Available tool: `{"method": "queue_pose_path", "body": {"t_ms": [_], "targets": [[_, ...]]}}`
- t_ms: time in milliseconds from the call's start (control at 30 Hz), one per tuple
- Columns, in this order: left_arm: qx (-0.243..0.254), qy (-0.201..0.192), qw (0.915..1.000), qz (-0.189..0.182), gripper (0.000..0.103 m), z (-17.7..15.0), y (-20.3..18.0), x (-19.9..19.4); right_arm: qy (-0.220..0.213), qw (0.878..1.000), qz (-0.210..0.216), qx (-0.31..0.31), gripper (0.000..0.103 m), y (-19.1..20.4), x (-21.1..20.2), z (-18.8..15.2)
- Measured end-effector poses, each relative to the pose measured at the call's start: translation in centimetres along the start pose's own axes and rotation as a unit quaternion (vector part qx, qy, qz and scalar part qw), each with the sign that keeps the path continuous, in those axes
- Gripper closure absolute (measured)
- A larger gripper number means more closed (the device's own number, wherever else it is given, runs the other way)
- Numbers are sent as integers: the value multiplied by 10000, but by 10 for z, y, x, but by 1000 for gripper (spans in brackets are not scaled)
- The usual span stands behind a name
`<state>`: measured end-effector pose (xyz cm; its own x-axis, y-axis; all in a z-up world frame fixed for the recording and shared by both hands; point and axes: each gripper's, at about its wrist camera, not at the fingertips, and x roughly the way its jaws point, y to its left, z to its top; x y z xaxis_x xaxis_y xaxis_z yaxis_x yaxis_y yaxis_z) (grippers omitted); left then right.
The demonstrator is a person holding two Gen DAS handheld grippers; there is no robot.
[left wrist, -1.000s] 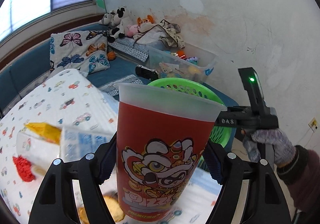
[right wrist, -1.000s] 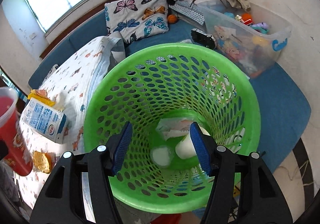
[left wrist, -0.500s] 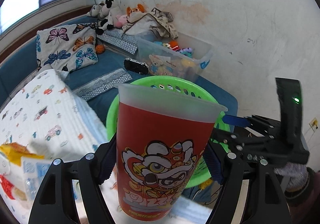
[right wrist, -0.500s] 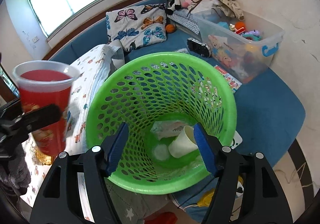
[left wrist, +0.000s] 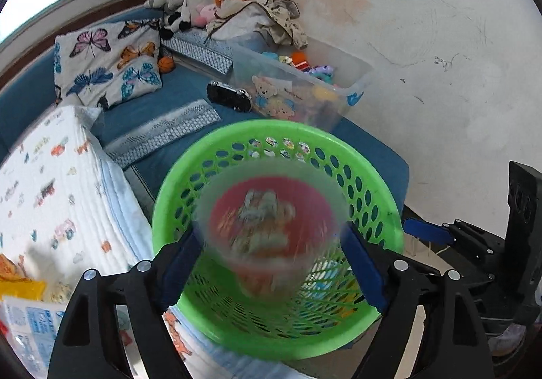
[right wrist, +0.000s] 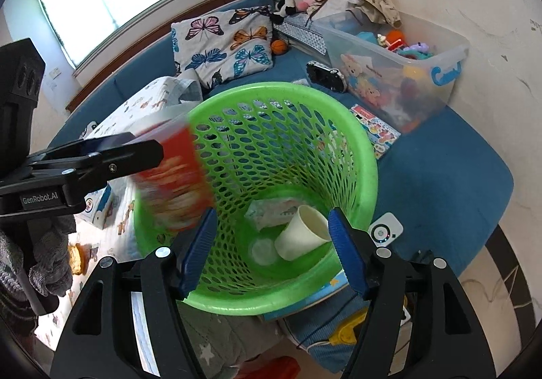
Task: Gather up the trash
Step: 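Move both grippers back to the bed toward the tissue and orange peel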
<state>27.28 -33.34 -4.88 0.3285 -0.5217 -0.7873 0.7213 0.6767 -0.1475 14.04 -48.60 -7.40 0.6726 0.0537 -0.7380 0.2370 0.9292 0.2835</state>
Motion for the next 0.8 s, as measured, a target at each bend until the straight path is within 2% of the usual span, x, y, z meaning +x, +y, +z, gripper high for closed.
{"method": "queue_pose_path", "body": {"t_ms": [300,567,800], "targets": [[-227,-183,9996,38,22,-15,12,-18,24,10000,42,-20,35,6,-3,-8],[-196,-562,9981,185,22,-42,19,-66,-11,9996,227,-184,35,31,-11,-15],[-450,-837,9950,301,22,-78,45,-111,-64,9974,490,-530,33,70,-21,-22]]}}
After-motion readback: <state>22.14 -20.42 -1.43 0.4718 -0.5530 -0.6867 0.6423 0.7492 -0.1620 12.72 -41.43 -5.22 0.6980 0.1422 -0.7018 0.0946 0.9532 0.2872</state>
